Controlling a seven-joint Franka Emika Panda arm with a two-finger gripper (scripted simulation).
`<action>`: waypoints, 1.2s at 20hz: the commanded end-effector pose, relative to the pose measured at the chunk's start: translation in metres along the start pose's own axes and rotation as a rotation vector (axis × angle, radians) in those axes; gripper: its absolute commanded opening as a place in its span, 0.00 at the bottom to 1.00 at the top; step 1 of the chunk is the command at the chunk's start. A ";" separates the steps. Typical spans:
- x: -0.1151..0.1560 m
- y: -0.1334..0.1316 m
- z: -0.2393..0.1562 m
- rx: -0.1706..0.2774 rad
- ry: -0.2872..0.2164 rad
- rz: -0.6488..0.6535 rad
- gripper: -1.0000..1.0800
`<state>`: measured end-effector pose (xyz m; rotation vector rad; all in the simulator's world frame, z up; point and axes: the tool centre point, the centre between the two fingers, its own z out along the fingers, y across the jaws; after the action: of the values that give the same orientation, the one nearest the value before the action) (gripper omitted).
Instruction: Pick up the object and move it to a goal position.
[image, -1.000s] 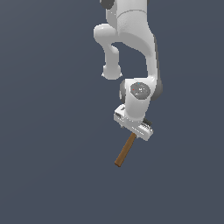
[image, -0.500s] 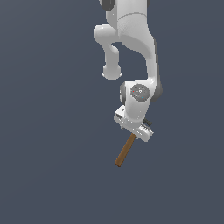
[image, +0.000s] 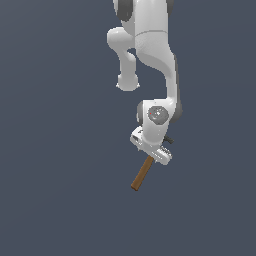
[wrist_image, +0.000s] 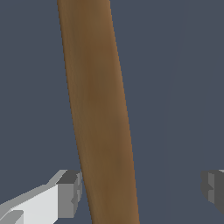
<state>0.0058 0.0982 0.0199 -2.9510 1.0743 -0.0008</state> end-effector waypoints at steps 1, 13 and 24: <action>0.001 0.001 0.003 -0.001 0.000 0.002 0.96; 0.000 -0.002 0.001 0.003 0.001 -0.001 0.00; 0.017 -0.001 -0.030 0.048 0.022 -0.065 0.00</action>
<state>0.0155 0.0909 0.0407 -2.9508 0.9877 -0.0409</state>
